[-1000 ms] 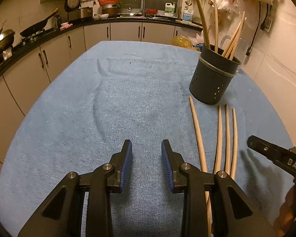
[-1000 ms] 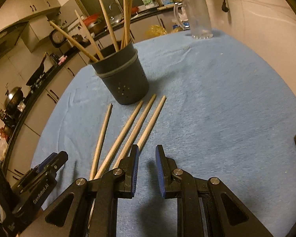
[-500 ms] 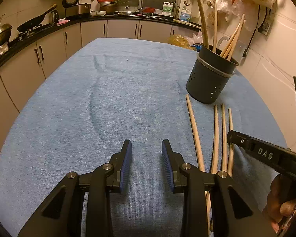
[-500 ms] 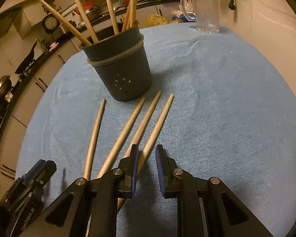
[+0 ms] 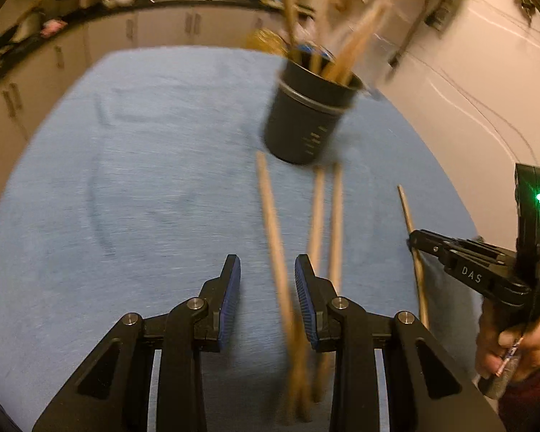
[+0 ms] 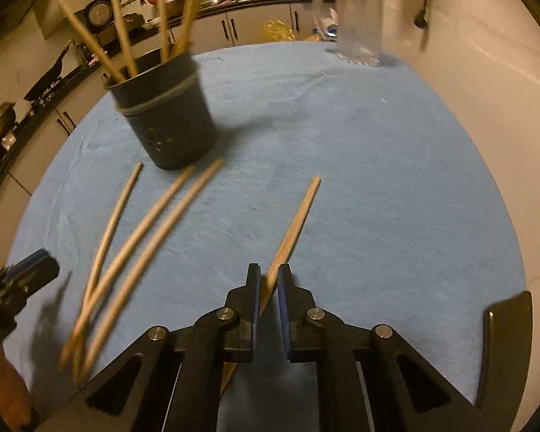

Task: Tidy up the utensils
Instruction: 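Grasp another wooden chopstick with the right tool while the left tool grasps another, then lift the right tool's chopstick above the holder while the left tool carries its own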

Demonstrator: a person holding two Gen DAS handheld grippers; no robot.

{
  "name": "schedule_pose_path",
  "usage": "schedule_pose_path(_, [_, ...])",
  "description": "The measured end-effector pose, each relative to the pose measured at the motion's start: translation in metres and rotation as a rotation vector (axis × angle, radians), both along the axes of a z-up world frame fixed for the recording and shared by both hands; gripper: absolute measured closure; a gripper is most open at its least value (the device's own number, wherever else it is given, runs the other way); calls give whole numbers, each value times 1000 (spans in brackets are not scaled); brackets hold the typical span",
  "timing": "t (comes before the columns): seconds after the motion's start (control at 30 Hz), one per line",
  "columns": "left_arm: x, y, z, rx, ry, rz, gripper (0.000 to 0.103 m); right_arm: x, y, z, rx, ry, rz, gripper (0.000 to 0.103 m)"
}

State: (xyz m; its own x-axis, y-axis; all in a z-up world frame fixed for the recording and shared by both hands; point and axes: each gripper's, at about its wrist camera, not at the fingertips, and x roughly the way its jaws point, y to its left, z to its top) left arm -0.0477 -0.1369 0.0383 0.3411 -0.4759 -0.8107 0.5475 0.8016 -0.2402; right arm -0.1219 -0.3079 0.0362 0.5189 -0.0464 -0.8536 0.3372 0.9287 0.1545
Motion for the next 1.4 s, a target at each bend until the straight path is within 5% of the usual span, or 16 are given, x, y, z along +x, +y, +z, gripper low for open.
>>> schedule_pose_path(0.57, [33,-91,-17,196,29,-135,73,-35,-60,7,180,-96,-133,93])
schedule_pose_path(0.9, [38,-109,-23,262,-33,-101,95,-23,-63,5,195,-75,-126,92])
schedule_pose_path(1.23, [35,-76,-12,154,-19,-81,97,12,-49,-4,122,16,-123,88])
schedule_pose_path(1.4, [31,-49,6,92,-41,-57,97,15,-39,-2,138,4,-101,96])
